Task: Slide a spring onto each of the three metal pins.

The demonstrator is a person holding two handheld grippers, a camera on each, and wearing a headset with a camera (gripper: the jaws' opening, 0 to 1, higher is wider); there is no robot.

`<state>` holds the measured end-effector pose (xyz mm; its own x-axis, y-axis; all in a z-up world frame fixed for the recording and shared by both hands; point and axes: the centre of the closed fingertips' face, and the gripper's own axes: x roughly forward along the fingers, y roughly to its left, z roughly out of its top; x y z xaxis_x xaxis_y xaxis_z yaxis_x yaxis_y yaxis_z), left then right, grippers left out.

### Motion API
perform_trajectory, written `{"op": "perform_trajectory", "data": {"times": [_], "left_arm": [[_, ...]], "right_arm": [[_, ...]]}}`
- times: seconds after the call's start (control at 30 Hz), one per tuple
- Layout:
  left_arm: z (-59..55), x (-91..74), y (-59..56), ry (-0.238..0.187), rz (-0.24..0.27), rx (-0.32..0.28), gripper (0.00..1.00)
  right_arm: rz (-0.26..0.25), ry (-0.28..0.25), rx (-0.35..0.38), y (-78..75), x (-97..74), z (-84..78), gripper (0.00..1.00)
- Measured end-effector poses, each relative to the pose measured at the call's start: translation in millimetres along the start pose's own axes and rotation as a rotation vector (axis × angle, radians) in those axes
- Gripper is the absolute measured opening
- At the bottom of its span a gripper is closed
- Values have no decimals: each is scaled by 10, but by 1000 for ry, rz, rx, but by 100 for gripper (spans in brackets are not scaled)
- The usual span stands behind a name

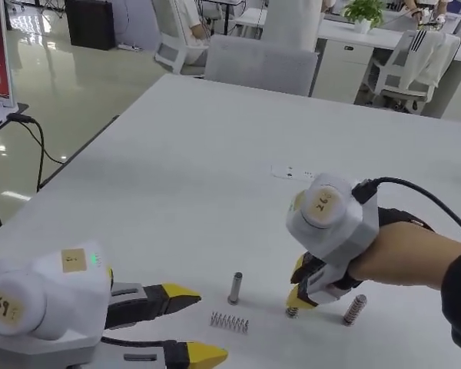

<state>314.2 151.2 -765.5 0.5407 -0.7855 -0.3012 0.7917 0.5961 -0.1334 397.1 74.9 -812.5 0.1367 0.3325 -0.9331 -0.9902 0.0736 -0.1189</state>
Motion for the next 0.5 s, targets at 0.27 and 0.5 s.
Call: {"op": "perform_trajectory", "data": {"times": [0.27, 0.5], "left_arm": [[-1, -35, 2, 1, 5, 2, 37], [4, -57, -3, 3, 8, 7, 37]], "right_arm": [[32, -46, -29, 162, -17, 249, 17], [70, -42, -46, 314, 134, 306, 16]]}}
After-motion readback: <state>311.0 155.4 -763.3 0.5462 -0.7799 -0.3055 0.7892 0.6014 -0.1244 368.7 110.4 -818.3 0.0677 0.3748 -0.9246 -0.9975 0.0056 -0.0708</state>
